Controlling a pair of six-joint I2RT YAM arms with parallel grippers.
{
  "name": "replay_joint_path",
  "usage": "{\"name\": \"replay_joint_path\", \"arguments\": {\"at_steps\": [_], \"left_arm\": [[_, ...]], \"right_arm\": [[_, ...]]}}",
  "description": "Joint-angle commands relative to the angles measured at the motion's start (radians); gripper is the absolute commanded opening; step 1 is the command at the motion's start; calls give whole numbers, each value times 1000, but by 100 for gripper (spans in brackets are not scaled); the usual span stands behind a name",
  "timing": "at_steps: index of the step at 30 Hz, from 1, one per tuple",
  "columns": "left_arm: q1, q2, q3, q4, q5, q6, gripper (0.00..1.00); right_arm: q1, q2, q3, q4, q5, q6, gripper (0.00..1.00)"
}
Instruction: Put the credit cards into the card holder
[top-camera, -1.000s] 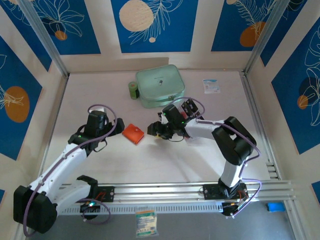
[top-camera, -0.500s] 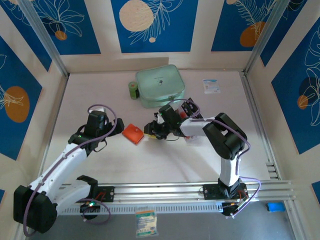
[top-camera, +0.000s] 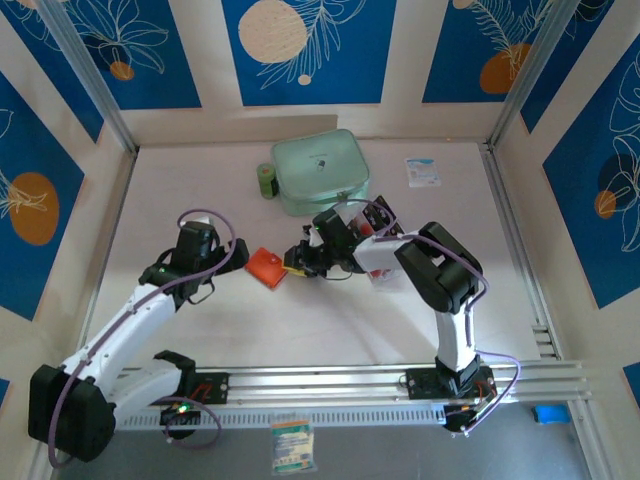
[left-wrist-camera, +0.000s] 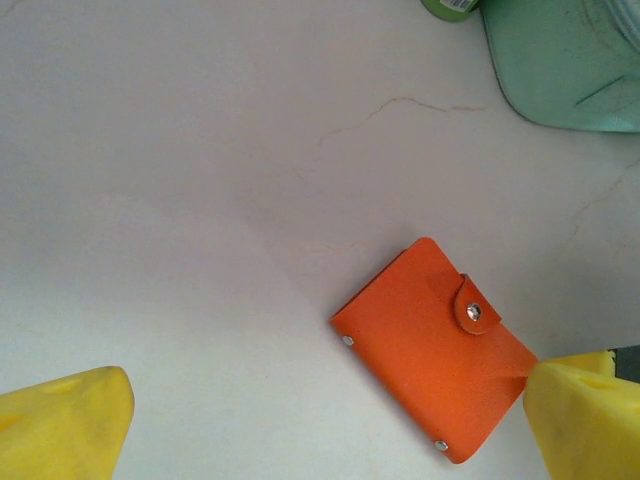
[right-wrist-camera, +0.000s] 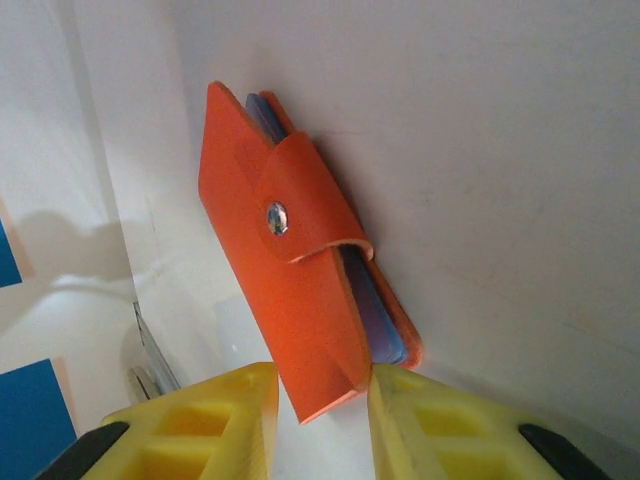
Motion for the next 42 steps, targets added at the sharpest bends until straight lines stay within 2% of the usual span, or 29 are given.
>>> {"name": "replay_joint_path", "arguments": {"at_steps": [1,6,10,11,13,19,25,37,42], "left_arm": [[-8,8,-4,-19,2,4,100],[-8,11,-7,-17,8,4,100],[-8,13,-20,-4,29,-4,100],[-8,13,-27,7,43,-10,100],[-8,11,-40,44,98,-33,100],[-8,33,-31,86,205,-252,100],[-27,34,-73,277,326,-359,100],[-68,37,-126,550,332,-546,100],[-86,52,-140,650,305,-599,95]], "right_arm": [[8,29,24,19,-34,23,30],[4,44,28,32,-41,32,20],[-11,43,18,54,-69,39,1],[-16,38,8,71,-84,43,0],[-28,13,-31,126,-112,65,0],[-79,-112,-188,305,-138,166,0],[-102,-216,-297,492,-118,310,0],[-63,-435,-340,479,43,357,0],[-48,-476,-336,478,67,373,0]]}}
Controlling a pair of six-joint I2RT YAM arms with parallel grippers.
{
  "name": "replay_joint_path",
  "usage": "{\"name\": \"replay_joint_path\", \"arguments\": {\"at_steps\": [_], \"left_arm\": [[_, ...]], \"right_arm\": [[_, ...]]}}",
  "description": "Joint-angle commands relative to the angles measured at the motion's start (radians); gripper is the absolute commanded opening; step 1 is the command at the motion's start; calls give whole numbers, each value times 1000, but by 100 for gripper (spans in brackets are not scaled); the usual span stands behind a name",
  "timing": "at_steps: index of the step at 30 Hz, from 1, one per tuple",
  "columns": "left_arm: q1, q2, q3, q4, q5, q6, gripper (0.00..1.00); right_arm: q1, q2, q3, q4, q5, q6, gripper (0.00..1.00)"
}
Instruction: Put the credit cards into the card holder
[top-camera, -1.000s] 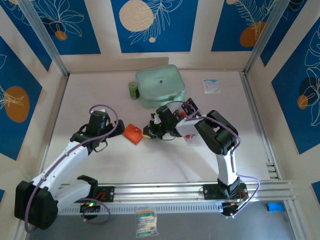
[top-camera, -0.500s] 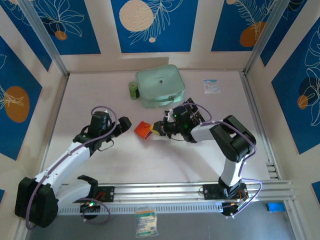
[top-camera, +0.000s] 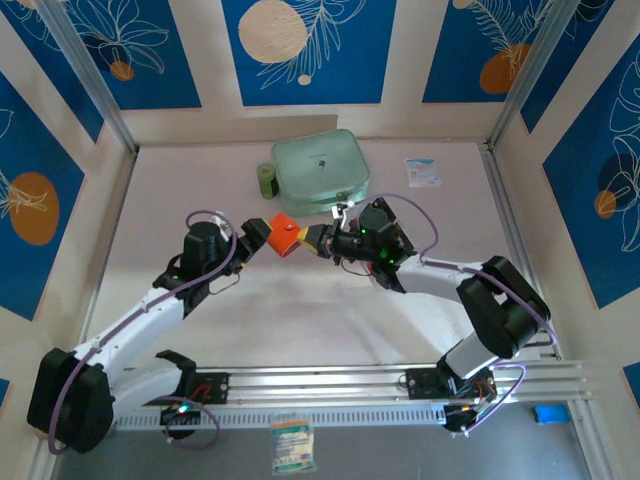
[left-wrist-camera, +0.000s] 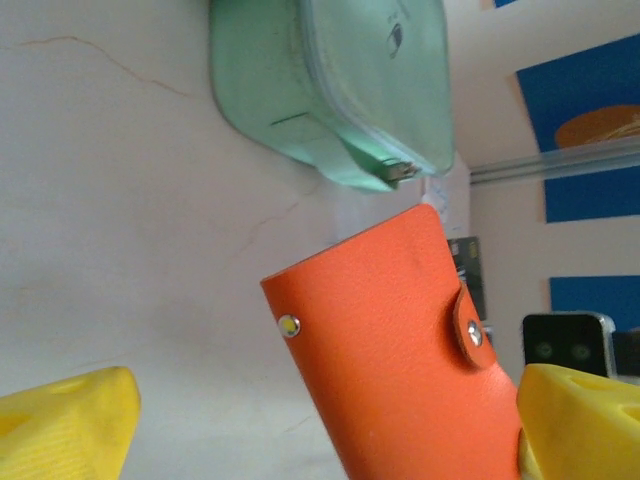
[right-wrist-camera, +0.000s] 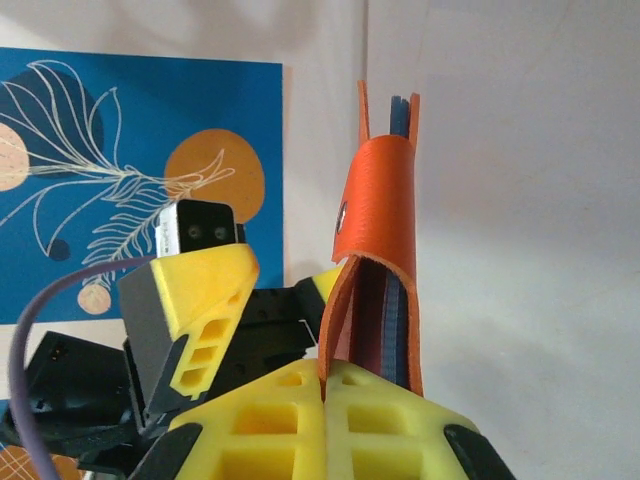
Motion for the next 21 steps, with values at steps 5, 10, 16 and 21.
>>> {"name": "replay_joint_path", "arguments": {"at_steps": [5,10,16,21], "left_arm": [[-31,48,-24,224,-28,-95,88],[-47,92,-9,277,-27,-100,80],[-59,100,-28,328,-46,-105,70],[-61,99,-43,361,-56,-111,59]], "right_arm": [[23,-37,3,40,33,45,0],[31,-30,11,58,23,60,0],[35,-28,-9,82,34,78,0],[35,-25,-25,93,34,89,0]]}}
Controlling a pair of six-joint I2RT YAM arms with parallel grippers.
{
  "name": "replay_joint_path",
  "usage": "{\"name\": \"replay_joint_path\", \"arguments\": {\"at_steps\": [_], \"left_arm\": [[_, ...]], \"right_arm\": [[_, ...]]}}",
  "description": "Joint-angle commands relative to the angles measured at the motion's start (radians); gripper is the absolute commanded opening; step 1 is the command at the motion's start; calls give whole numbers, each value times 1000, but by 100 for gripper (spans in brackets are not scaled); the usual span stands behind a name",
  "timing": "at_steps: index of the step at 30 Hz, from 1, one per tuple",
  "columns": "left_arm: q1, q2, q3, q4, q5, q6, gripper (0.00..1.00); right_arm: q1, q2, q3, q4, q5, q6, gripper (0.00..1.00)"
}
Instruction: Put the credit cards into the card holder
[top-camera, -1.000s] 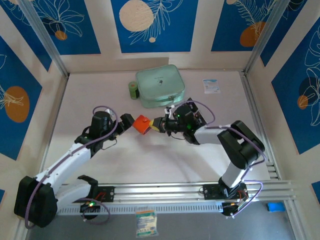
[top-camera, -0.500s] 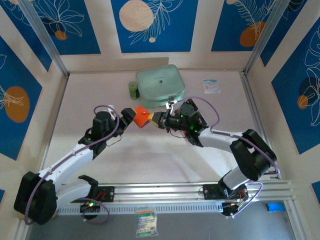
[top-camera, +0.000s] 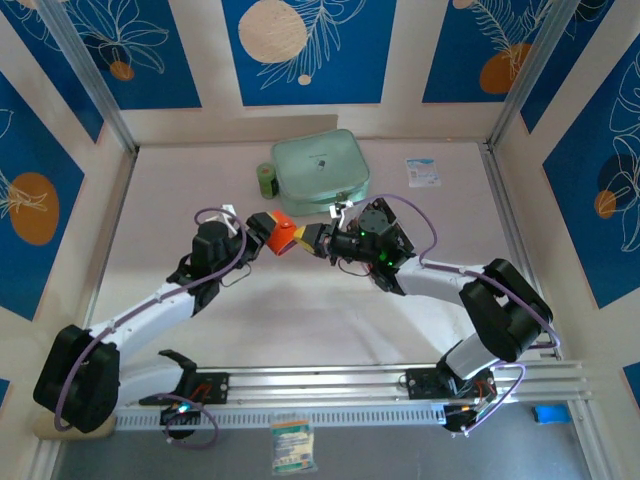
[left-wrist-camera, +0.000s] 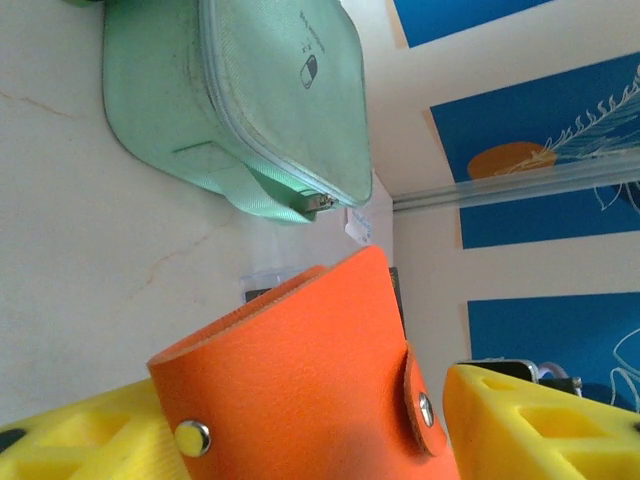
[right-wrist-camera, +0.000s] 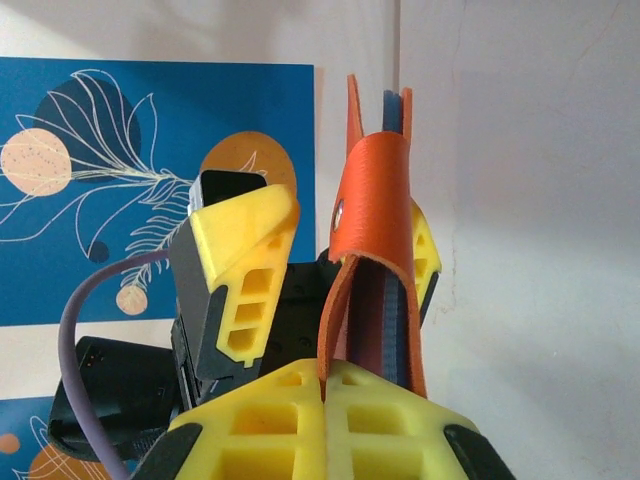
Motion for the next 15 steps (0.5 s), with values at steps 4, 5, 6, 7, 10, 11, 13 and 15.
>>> {"name": "replay_joint_path", "arguments": {"at_steps": [4,5,6,7,10,11,13,15], "left_arm": [[-10,5,-15,95,-15,-8,48],[-11,9,-15,102,-13,-6,44],[-11,10,-15,107,-13,-7,41],[-11,12,-15,113,-13,-6,38],[-11,15,-18,132,-16,1,27],[-11,15,-19,141,-15,10,24],[-11,11,-18,143,-8,36,16],[-9,0,-14,131,8,81,9]], "right_arm": [[7,-5,-21,48,7,21,0],[6,-4,-22,52,7,24,0],[7,-3,-23,54,8,26,0],[7,-2,-24,58,7,29,0],[8,-4,-27,57,3,28,0],[5,-6,-27,47,-2,23,0],[-4,-22,-28,3,-20,-8,11],[-21,-64,-33,-110,-25,-65,27]]}}
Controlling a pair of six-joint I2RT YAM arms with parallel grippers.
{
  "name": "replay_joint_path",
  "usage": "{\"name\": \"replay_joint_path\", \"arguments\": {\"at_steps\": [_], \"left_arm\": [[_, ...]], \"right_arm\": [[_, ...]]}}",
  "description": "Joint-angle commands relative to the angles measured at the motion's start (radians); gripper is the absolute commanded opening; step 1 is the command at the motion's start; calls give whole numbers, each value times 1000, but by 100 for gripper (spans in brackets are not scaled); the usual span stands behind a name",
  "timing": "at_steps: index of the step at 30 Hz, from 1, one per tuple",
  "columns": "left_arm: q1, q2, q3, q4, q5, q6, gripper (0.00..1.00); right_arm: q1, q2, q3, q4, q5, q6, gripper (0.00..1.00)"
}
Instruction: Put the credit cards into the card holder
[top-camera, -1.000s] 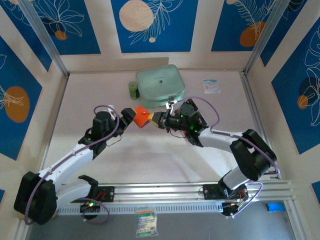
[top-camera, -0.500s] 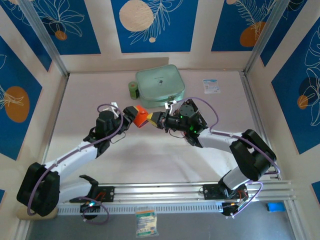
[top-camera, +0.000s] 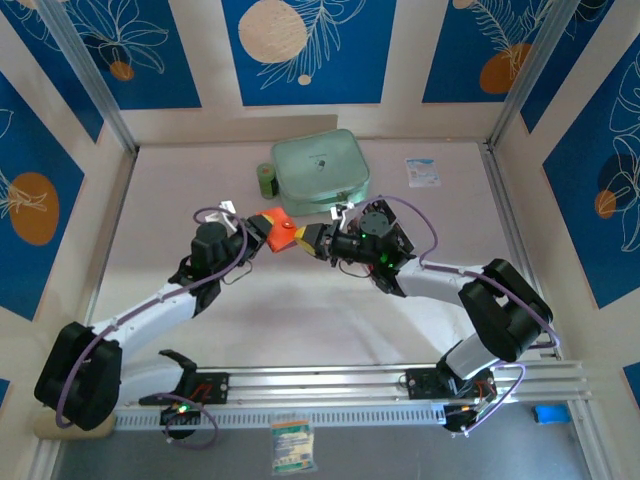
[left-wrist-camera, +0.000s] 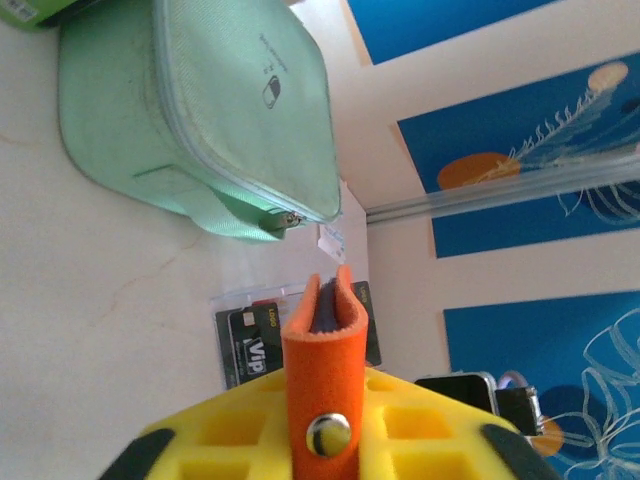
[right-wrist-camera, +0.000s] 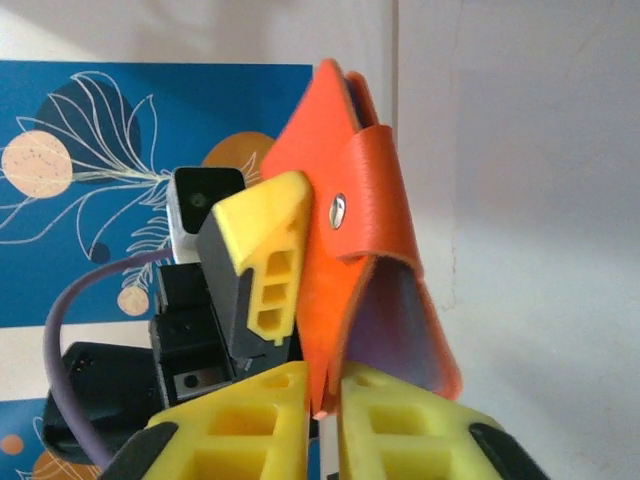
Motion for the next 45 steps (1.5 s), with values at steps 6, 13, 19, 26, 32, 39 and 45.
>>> {"name": "replay_joint_path", "arguments": {"at_steps": [6,13,19,26,32,39,45], "left_arm": [[-8,-51,39,-96,95,241,0],[-8,-27,36,-55,211,270,0],[-8,-19,10,-2,219,227,0],[-8,-16,9,-8,222,222,0],[-8,-23,4,-5,216,213,0],[-10,-27,-2,8,228,203,0],[-10,-31,-10,17,233,192,0]], "right_arm": [[-38,-245,64,-695,130,-403,43],[9,-170,330,-1051,270,-716,52],[95,-37,467,-1087,329,-788,53],[147,102,559,-1073,358,-800,51],[151,147,532,-1099,467,-777,40],[127,169,465,-1098,588,-741,24],[123,193,446,-1079,598,-739,10]]}}
